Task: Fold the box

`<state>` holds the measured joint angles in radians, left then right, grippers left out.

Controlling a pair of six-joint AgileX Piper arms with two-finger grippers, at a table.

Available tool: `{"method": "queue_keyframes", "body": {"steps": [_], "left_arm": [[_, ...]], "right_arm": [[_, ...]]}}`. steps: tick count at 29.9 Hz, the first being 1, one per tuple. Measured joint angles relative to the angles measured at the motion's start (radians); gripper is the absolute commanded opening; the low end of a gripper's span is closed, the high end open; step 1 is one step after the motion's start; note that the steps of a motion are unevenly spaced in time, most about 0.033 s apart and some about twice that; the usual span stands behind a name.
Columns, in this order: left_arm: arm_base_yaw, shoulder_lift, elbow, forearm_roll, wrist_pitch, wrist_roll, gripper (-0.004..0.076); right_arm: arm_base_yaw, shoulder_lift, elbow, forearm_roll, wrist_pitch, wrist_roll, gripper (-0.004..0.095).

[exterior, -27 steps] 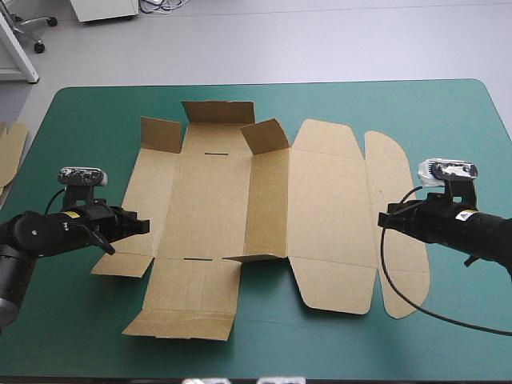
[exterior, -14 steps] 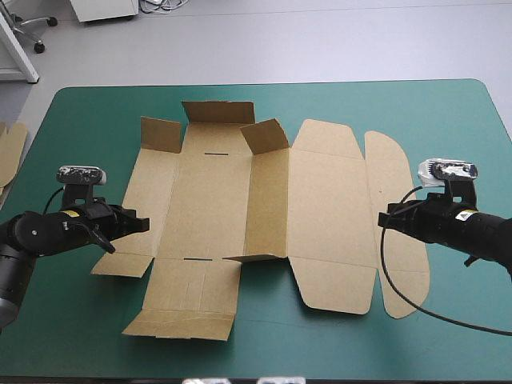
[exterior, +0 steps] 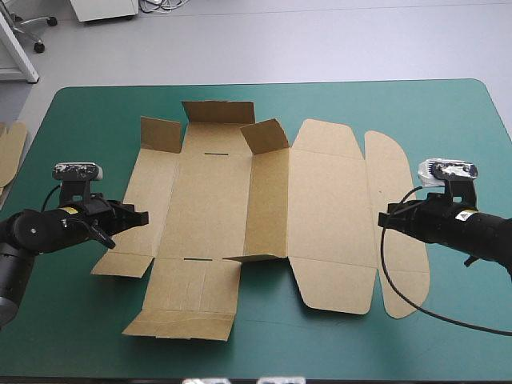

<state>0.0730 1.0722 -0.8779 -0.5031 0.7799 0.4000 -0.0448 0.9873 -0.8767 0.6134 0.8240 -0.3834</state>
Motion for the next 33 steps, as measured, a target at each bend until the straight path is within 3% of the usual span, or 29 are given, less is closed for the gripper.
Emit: {"method": "queue_keyframes", "body": {"steps": [9,16,25,33], "left_arm": [[0.061,0.156,-0.204,-0.089,0.111,0.0,-0.0007],[0.278,0.316,-0.27,-0.371,0.26,0.169,-0.0008],[0.447,0.488,-0.271,-0.459,0.396,0.298,-0.0008],[0.473,0.626,-0.335,-0.433,0.419,0.332,-0.0007]], "right_arm": [[0.0,0.0,0.0,0.0,-0.002,0.0,-0.0034],[0.0,0.0,0.0,0.0,-0.003,0.0,-0.0034],[0.0,0.0,0.0,0.0,0.001,0.0,-0.0034],[0.0,0.0,0.0,0.0,0.013,0.0,-0.0034]]}}
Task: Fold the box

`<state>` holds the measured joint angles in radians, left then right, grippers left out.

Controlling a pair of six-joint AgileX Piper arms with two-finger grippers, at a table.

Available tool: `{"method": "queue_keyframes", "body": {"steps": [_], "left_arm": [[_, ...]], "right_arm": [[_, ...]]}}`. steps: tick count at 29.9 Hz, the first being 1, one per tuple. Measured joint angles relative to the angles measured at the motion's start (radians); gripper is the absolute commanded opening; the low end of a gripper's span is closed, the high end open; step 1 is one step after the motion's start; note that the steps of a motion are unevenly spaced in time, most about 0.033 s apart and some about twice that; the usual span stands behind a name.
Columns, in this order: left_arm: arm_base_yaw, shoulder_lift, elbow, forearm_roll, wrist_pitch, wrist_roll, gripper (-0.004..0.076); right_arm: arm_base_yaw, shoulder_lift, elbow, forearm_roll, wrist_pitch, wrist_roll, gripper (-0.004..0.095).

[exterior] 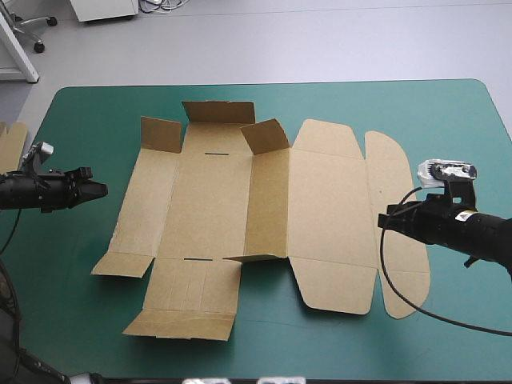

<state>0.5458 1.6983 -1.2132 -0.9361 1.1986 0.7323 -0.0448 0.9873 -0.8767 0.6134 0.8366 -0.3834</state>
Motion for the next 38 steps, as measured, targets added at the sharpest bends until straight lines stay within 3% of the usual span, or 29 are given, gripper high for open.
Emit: {"method": "queue_keyframes", "body": {"steps": [10,12,16,19,38], "left_arm": [[0.001,0.053,-0.006,0.053,0.001,0.0,0.0018],[0.001,0.054,-0.006,0.058,0.001,0.0,0.0094],[-0.007,0.055,-0.007,0.081,0.001,-0.019,0.0371],[-0.037,0.056,-0.007,0.128,0.0,-0.048,0.0512],[-0.083,0.1,0.014,0.18,0.001,-0.053,0.0519]], "right_arm": [[0.0,0.0,0.0,0.0,0.011,0.0,-0.0034],[0.0,0.0,0.0,0.0,0.011,0.0,-0.0034],[0.0,0.0,0.0,0.0,0.011,0.0,-0.0034],[0.0,0.0,0.0,0.0,0.011,0.0,-0.0034],[0.0,0.0,0.0,0.0,0.027,0.0,-0.0034]]}}
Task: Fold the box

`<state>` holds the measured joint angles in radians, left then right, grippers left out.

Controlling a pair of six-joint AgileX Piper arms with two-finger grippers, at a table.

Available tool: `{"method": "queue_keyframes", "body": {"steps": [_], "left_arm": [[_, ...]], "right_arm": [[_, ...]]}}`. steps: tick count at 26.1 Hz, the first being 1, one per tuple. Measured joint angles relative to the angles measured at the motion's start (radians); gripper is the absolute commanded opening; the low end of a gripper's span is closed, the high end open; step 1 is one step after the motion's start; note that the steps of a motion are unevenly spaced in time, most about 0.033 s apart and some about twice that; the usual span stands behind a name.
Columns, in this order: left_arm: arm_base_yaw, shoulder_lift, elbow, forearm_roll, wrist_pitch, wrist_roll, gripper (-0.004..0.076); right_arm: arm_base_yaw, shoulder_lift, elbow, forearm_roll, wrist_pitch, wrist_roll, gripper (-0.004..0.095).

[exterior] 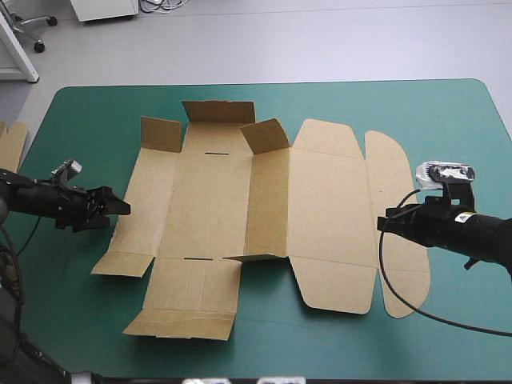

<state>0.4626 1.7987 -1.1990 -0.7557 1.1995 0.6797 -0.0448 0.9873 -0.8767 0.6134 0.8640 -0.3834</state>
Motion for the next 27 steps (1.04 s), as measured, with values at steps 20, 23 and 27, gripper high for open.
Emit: {"method": "queue_keyframes", "body": {"steps": [20,23,27], "left_arm": [[-0.049,0.059,0.01,-0.069,-0.005,0.036,0.0449],[-0.077,0.059,0.021,-0.082,-0.003,0.039,0.0449],[-0.117,0.058,0.023,-0.089,-0.003,0.041,0.0449]], "right_arm": [[0.0,0.0,0.0,0.0,0.006,0.0,-0.0034],[0.0,0.0,0.0,0.0,0.006,0.0,-0.0034],[0.0,0.0,0.0,0.0,0.005,0.0,-0.0034]]}}
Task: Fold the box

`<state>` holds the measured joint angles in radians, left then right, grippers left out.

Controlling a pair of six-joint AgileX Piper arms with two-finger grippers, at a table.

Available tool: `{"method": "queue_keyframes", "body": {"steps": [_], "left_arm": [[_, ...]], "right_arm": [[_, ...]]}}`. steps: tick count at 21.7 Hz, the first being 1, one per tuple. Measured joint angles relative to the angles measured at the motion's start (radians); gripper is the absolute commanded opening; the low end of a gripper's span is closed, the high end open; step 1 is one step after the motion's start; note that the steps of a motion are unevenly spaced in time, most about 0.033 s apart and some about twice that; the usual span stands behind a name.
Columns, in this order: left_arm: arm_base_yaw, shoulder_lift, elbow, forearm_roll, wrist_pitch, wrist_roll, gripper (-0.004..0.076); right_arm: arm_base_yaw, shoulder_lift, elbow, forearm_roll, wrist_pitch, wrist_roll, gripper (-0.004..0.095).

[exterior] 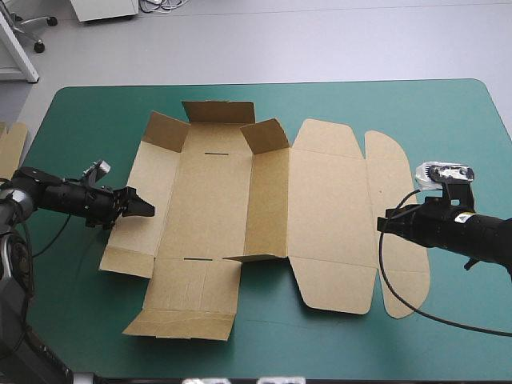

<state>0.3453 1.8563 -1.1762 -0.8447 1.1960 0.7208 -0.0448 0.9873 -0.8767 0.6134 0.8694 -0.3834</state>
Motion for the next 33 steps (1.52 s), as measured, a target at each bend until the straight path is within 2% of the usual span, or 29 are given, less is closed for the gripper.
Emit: {"method": "queue_keyframes", "body": {"steps": [9,11,12,14,16,21,27,33], "left_arm": [[-0.054,0.0,0.002,0.008,0.0,-0.011,0.0432],[-0.054,0.0,0.002,0.009,0.0,-0.012,0.0368],[-0.054,0.0,0.002,0.01,0.0,-0.012,0.0311],[-0.056,0.0,0.004,0.022,-0.001,-0.014,0.0172],[-0.058,0.0,0.005,0.036,-0.005,-0.01,0.0],[-0.06,-0.028,0.007,0.035,-0.005,0.047,-0.0014],[-0.065,-0.153,-0.034,0.077,0.007,0.058,-0.0014],[-0.199,-0.153,-0.103,0.288,0.001,0.002,-0.0014]], "right_arm": [[0.0,0.0,0.0,0.0,0.0,0.0,-0.0034],[0.0,0.0,0.0,0.0,0.0,0.0,-0.0034],[0.0,0.0,0.0,0.0,0.0,0.0,-0.0034],[0.0,0.0,0.0,0.0,0.0,0.0,-0.0034],[0.0,0.0,0.0,0.0,0.0,0.0,-0.0034],[0.0,0.0,0.0,0.0,0.0,0.0,-0.0034],[0.0,0.0,0.0,0.0,0.009,0.0,-0.0034],[0.008,0.0,0.0,0.0,0.027,0.005,-0.0034]]}}
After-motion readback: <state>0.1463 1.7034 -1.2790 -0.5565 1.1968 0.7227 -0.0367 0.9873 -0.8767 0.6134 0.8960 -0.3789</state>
